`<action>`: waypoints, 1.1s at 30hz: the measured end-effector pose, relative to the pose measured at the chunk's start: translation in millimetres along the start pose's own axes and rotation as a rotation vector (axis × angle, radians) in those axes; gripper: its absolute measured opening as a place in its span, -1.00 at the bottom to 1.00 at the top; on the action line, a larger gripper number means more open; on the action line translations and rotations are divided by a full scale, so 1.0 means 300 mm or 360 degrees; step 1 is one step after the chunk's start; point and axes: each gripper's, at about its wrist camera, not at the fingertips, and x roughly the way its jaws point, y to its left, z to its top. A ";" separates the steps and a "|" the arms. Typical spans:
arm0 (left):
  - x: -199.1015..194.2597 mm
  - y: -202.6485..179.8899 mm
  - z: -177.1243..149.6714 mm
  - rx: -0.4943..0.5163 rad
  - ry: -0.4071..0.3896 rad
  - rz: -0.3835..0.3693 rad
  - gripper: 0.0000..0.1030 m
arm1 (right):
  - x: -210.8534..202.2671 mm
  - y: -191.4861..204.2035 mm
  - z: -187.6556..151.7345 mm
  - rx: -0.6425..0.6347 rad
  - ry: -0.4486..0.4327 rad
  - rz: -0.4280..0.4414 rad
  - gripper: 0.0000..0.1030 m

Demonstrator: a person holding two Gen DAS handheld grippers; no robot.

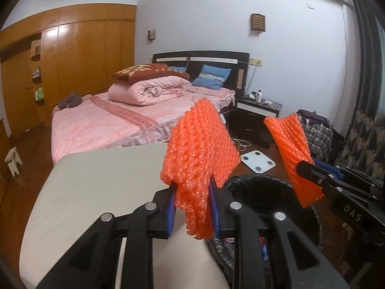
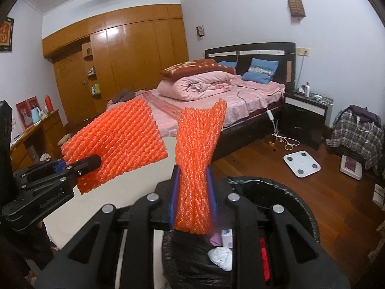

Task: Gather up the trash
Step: 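Carry both orange mesh pads over the bin and release them inside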

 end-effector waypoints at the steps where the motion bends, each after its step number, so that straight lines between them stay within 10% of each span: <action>1: 0.004 -0.014 0.001 0.0008 0.0001 -0.0012 -0.54 | -0.006 -0.010 -0.003 0.0003 -0.0001 -0.0010 -0.60; 33: 0.287 -0.360 -0.048 0.0201 0.0170 -0.0300 -0.53 | 0.012 -0.329 -0.168 0.0163 0.0139 -0.0311 -0.60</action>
